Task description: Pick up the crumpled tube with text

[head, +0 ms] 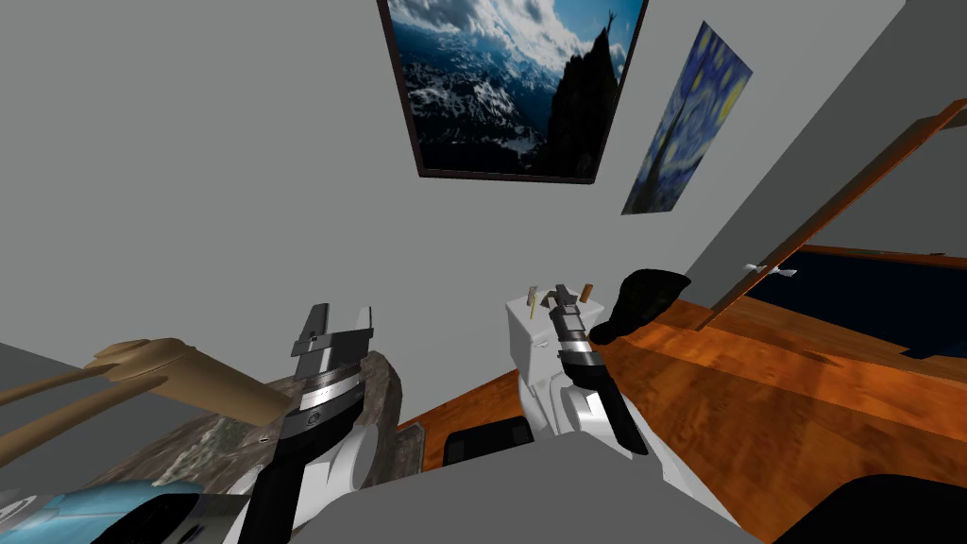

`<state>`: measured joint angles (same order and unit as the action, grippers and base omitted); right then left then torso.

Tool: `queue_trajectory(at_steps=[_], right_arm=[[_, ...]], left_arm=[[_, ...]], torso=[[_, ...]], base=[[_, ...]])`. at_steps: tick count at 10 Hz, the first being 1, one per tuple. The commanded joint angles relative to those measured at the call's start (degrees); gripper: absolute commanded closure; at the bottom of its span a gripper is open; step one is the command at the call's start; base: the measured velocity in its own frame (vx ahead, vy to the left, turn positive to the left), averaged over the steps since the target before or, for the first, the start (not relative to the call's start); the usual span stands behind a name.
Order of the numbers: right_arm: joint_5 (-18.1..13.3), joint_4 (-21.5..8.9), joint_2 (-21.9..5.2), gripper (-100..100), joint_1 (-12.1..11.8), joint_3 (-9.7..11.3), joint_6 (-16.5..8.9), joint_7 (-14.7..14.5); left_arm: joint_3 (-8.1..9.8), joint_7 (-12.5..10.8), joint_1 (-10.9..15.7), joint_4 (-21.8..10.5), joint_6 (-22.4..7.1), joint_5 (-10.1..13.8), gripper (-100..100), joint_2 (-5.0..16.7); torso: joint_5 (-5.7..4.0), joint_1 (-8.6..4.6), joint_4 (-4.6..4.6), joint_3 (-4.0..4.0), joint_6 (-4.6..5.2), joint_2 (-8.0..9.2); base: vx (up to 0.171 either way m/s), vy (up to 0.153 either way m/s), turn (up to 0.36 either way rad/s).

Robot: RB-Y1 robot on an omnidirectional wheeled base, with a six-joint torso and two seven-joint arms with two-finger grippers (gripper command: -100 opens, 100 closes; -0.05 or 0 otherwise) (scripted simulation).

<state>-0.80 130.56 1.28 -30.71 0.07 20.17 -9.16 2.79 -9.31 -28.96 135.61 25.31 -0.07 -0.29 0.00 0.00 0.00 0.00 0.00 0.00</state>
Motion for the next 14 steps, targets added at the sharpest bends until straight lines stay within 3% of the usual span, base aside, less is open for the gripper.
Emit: queue_trajectory(at_steps=[1,7,14], right_arm=[[-0.11,-0.26,-1.81,-100,0.32,-0.02,-0.61,-0.28],[-1.28,-2.59,-8.95,-100,3.53,-0.22,-6.79,-3.18],[-3.27,-6.15,-12.67,-100,8.88,-0.57,-17.24,-8.13]], left_arm=[[0.0,0.0,0.0,0.0,0.0,0.0,0,0.0],[0.0,0.0,0.0,0.0,0.0,0.0,0,0.0],[0.0,0.0,0.0,0.0,0.0,0.0,0,0.0]], torso=[[0.0,0.0,0.0,0.0,0.0,0.0],[0.01,0.04,0.0,-0.01,0.0,-0.01],[0.01,0.06,-0.01,-0.01,0.0,-0.02]], base=[[0.0,0.0,0.0],[0.0,0.011,0.013],[0.0,0.018,0.017]])
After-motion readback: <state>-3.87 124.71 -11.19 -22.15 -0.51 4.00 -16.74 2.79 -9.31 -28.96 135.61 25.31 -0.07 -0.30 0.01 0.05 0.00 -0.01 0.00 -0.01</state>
